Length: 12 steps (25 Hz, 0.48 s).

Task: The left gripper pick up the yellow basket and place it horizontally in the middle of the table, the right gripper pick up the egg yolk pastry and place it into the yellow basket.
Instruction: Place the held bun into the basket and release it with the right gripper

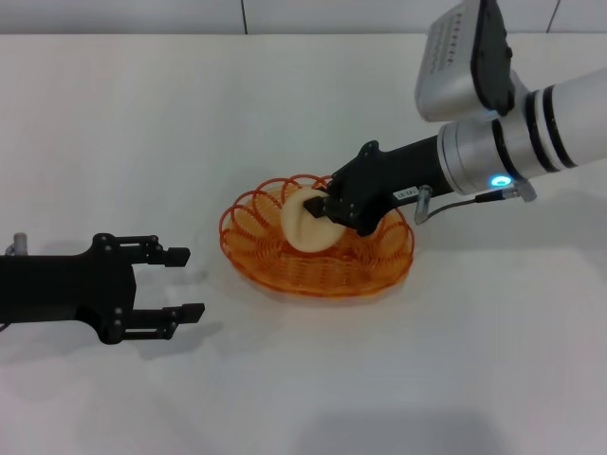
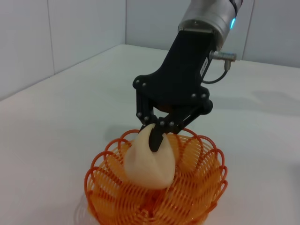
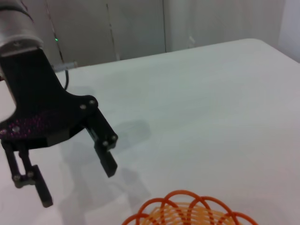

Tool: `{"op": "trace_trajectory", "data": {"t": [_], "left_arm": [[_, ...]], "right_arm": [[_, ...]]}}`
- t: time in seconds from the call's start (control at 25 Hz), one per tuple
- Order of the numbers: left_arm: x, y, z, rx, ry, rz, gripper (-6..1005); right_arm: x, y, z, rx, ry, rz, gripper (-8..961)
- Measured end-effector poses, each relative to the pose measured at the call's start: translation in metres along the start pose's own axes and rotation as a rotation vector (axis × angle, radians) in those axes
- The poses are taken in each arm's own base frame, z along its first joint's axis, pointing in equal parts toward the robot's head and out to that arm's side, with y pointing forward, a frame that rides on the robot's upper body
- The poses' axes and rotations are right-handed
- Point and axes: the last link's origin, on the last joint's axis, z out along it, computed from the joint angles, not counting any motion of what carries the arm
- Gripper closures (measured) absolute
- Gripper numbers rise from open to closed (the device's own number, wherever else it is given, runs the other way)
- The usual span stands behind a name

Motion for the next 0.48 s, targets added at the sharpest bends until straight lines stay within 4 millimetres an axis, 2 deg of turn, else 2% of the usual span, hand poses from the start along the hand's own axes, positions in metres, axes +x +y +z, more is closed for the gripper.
{"op": "trace_trajectory", "data": {"t": [0.12,0.48], "left_arm": [[-0.0002,0.0,-0.0001,0.001,-0.001,0.0,301],[0.0007,-0.0007,0.0003,0.0,0.0,-0.002,301]], "right_arm": [[0.0003,0.0003,0.0008,0.003,-0.003,0.001,912],[0.0024,0.0013,-0.001,0.009,-0.022,0.01,818]]}}
